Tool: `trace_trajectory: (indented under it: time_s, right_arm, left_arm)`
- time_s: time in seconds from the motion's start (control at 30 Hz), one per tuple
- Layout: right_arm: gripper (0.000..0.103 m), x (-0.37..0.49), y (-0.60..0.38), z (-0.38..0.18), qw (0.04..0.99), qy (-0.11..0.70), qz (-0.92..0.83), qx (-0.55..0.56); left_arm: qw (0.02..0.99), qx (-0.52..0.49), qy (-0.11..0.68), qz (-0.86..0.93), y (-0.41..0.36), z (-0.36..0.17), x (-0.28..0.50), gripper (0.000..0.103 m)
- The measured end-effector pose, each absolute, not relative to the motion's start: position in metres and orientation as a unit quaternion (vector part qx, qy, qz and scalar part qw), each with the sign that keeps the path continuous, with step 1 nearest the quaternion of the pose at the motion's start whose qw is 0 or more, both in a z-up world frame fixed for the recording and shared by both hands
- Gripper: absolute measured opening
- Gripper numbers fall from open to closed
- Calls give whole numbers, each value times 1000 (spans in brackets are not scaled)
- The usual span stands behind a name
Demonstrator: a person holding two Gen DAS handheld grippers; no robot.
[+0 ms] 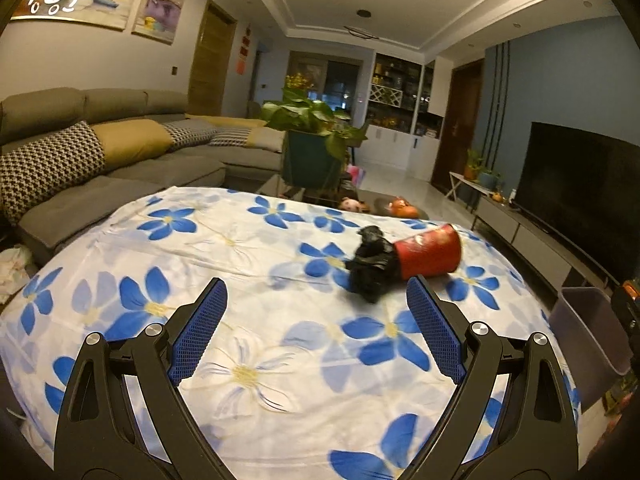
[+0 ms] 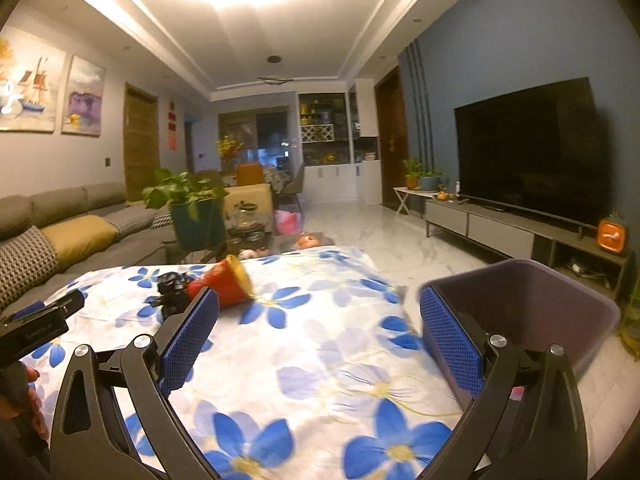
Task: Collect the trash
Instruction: 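Move both open tools back to the black bag and red cup on the bed, then grasp the black plastic bag with the left tool while the right grasps the red cup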
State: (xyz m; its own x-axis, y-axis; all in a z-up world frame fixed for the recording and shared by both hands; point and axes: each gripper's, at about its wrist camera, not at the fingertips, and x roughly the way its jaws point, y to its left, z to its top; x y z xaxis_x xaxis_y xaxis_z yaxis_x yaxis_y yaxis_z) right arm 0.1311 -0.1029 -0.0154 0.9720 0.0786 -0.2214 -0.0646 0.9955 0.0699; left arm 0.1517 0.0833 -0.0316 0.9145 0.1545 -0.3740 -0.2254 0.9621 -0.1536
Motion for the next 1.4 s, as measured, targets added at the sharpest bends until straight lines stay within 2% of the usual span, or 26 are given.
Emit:
trace_trajectory:
  time_s: [0.17,0.47,0.7,0.97,1.03,1.2,1.33,1.4]
  right_arm:
    - [97,159,-78,-18,990,128,59,18]
    - [89,225,-33,-22,983,155,94,-10]
    - [71,282,-20,-32,972,205,114,-8]
    - [58,322,-17,-43,957,250,143,18]
    - [51,328,-17,-46,953,261,154,24]
    - [40,329,-18,-49,941,274,193,37]
    - [21,328,-12,-50,933,280,223,35]
    - [20,325,-9,-51,928,286,239,27]
  left_arm:
    - [972,-93,183,115,102,-32,164,90]
    - [972,-77,177,131,118,-32,195,90]
    - [973,-65,169,146,127,-29,215,90]
    - [971,-71,178,145,137,-37,231,90]
    - [971,-68,180,144,137,-40,233,90]
    - [971,-68,185,138,137,-43,235,90]
    - [971,-67,187,132,136,-44,236,90]
    - [972,-67,187,128,134,-44,236,90]
